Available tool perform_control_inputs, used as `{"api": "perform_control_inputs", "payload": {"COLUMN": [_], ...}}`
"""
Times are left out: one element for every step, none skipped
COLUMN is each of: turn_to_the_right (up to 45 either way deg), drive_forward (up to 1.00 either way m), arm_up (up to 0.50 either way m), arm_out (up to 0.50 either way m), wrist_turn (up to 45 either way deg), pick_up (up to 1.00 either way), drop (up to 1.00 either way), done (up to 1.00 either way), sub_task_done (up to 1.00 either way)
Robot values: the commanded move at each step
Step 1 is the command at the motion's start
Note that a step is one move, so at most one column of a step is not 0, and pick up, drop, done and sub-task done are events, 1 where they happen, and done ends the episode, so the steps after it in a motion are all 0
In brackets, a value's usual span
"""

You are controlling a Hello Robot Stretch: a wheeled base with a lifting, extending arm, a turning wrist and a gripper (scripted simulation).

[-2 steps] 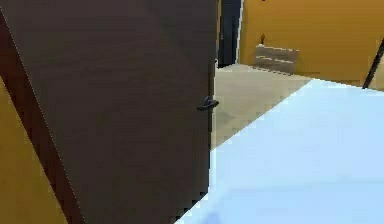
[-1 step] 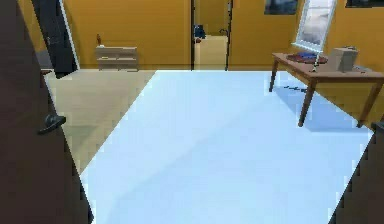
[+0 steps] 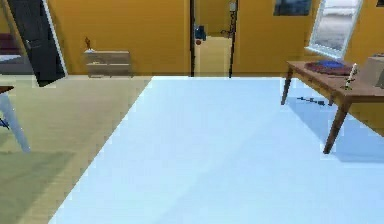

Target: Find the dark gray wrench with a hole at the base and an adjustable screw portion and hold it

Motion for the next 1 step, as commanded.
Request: {"api": "perform_control_inputs", "payload": {"turn_to_the_right": [-18.0], "drive_forward": [0.0], "arm_up": [0.0], "arm_out": [0.0], "wrist_turn": [0.0], "pick_up": [0.0], "drop": [0.0], "done": [0.0], "sub_task_done": [0.0]}}
